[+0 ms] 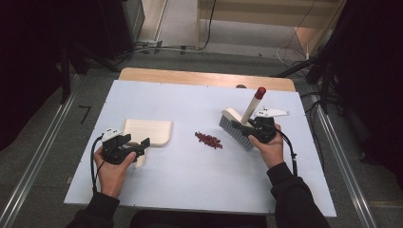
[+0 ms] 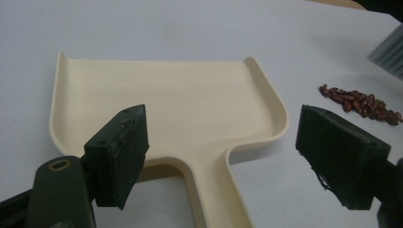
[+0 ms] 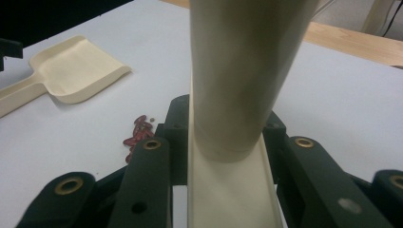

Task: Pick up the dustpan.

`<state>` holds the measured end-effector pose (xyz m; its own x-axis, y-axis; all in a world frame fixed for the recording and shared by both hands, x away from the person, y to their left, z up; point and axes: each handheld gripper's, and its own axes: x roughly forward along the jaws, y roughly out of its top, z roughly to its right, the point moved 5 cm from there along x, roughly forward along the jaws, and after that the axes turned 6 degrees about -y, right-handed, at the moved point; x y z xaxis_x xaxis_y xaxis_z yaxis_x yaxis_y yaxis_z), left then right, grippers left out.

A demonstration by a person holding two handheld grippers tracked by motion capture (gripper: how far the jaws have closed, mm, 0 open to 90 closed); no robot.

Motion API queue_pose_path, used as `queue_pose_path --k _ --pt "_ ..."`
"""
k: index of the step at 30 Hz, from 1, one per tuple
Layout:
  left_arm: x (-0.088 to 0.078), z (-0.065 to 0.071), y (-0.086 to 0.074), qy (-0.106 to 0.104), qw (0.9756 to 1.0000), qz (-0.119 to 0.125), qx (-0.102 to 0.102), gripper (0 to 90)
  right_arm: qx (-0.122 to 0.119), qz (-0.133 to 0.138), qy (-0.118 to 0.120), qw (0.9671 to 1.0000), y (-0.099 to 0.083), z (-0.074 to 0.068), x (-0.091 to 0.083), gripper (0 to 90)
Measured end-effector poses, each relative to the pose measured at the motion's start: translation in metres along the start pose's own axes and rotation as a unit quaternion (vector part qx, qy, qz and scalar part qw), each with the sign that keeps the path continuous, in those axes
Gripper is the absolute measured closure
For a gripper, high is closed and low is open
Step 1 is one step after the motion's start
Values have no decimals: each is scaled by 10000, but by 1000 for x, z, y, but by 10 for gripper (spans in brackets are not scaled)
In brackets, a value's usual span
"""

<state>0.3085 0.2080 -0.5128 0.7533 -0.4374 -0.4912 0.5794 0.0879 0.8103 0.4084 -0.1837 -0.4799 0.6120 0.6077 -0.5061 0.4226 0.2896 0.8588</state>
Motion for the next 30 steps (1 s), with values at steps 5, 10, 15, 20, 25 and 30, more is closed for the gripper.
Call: queue_pose_path --k 5,10,15,20,25,30 --pt "-4 3 -2 96 10000 8 26 188 38 -50 -126 9999 -4 3 -2 642" --pt "-9 5 -6 290 9995 35 77 168 70 -14 -153 9999 -5 3 -5 642" --pt "-11 7 -12 398 9991 -94 117 149 39 -33 -218 9997 -7 3 -8 642" --pt "-12 9 -18 497 9985 -168 151 139 17 -45 -348 9994 -9 5 -11 642" --pt "-8 9 -23 571 9977 -306 199 139 33 -74 -432 9990 -10 7 -11 642" --pt "-4 9 -26 639 9968 -401 273 141 12 -112 -508 9986 -11 8 -10 642"
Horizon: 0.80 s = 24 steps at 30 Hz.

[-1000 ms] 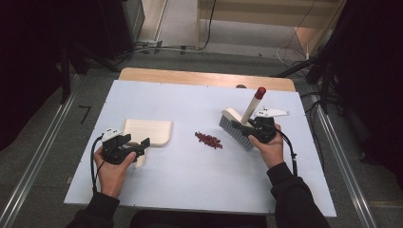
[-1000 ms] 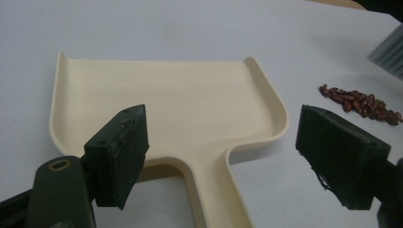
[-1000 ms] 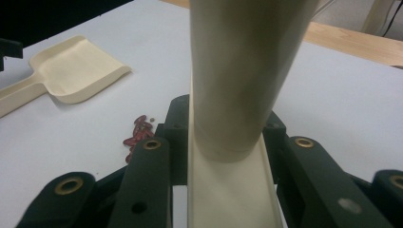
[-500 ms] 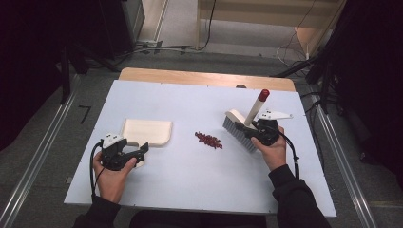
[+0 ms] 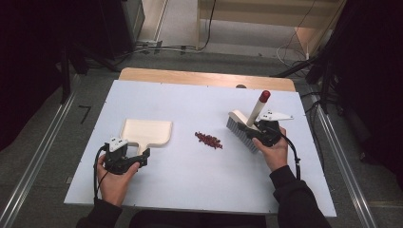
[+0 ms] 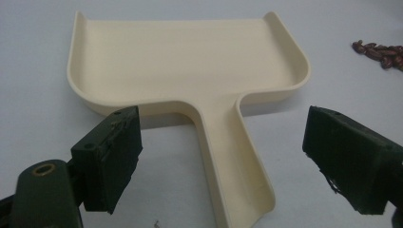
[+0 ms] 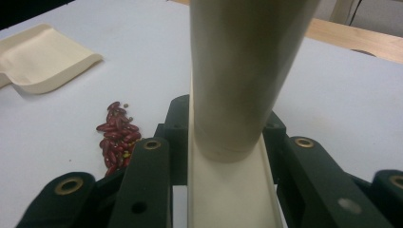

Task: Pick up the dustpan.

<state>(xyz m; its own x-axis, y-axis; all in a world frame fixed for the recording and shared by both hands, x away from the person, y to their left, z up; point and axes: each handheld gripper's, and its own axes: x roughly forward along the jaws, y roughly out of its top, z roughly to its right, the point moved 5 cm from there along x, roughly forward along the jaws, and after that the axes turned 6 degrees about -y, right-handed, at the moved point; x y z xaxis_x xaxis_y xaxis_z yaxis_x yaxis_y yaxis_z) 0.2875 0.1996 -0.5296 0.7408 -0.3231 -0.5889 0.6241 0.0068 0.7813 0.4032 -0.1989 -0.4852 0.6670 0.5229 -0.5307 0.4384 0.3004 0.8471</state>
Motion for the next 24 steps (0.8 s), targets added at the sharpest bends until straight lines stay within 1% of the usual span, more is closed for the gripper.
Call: queue_pose_path --k 3,10,15,19,21,24 --pt "3 1 -2 4 10000 -62 39 141 7 -15 0 10000 0 0 0 642" --pt "7 1 -5 31 9999 -119 77 146 -7 -38 -39 10000 -1 1 1 642" --pt "11 0 -6 59 9999 -136 12 158 -49 -41 -44 10000 -1 0 1 642" --pt "12 0 -7 68 9998 -172 41 179 -44 -26 -41 10000 -1 0 1 642" --pt "14 0 -7 70 9998 -191 42 204 -47 -27 -49 10000 -1 0 1 642" --pt "16 -1 -8 162 9995 -252 67 231 -59 -24 -52 10000 -1 0 1 642"
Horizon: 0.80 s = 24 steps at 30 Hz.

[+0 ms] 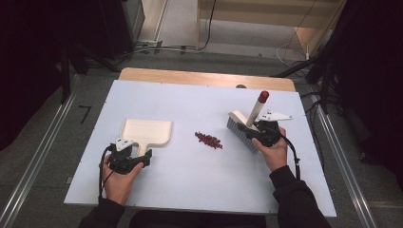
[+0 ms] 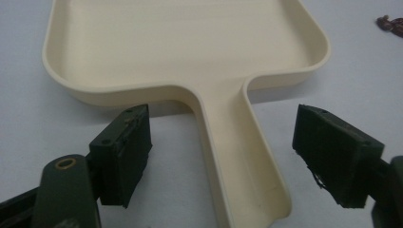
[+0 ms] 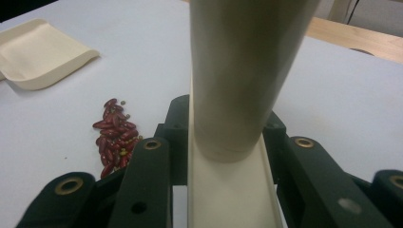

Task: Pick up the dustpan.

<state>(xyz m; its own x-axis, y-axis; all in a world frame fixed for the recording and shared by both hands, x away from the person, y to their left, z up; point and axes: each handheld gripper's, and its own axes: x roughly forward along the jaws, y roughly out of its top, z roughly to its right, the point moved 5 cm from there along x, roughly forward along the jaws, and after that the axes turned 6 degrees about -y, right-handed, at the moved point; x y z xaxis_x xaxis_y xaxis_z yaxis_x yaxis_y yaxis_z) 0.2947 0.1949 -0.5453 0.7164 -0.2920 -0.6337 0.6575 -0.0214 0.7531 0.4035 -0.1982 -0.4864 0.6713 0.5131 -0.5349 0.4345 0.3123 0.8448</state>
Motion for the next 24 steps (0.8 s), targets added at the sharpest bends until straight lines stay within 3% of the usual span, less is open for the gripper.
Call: queue_pose_path --k 6,18,24 --pt "4 -1 2 117 9999 36 -43 303 5 -1 7 10000 0 -1 0 642" --pt "8 -3 5 298 9993 -5 232 574 -27 -30 9 10000 0 -2 1 642" --pt "8 -6 5 264 9989 -36 390 654 -58 -36 31 10000 -1 -3 1 642"
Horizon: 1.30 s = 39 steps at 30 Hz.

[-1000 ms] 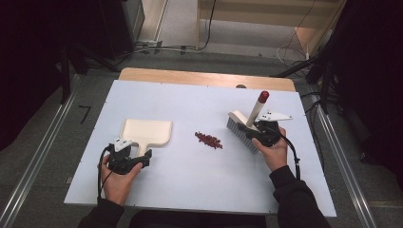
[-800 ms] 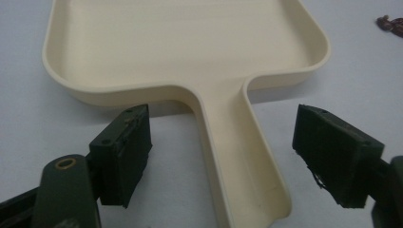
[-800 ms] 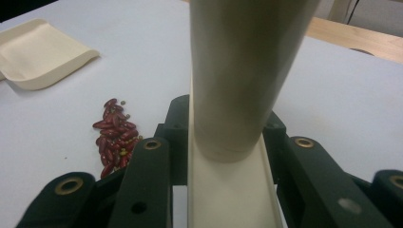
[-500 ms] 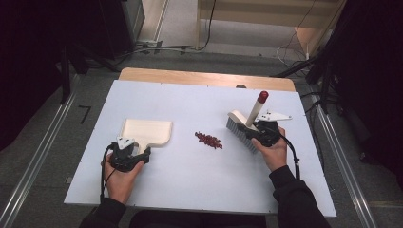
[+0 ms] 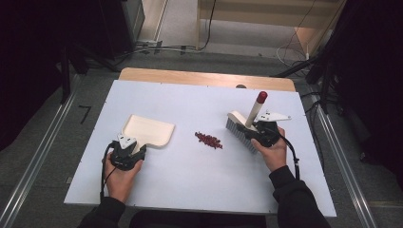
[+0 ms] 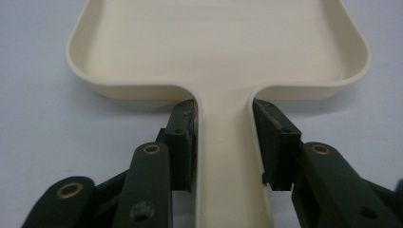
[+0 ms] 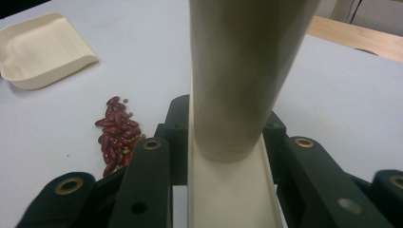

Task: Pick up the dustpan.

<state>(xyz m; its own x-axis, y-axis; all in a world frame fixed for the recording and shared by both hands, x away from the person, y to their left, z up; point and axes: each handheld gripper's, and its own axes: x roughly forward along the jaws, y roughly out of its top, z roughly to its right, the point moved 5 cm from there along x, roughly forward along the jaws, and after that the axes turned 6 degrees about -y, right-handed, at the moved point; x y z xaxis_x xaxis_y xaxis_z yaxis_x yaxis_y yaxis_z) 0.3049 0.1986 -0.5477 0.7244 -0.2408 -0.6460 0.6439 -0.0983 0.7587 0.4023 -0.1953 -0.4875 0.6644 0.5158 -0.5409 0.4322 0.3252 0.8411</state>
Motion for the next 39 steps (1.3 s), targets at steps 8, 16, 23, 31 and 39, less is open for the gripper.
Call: queue_pose_path --k 8,16,23,31,39 --pt "0 -2 2 -174 9998 -22 130 667 8 34 -16 10000 1 -1 -1 643" --pt "-3 9 5 -643 9970 -170 391 669 11 39 -12 10000 1 0 -1 642" --pt "-10 22 7 -980 9917 -325 771 668 15 32 -3 10000 1 -1 -2 642" --pt "-16 38 7 -1433 9804 -456 1274 669 7 22 -7 10000 1 -1 -1 642" --pt "-16 52 5 -1708 9716 -507 1558 669 8 17 -5 10000 1 -2 -1 642"
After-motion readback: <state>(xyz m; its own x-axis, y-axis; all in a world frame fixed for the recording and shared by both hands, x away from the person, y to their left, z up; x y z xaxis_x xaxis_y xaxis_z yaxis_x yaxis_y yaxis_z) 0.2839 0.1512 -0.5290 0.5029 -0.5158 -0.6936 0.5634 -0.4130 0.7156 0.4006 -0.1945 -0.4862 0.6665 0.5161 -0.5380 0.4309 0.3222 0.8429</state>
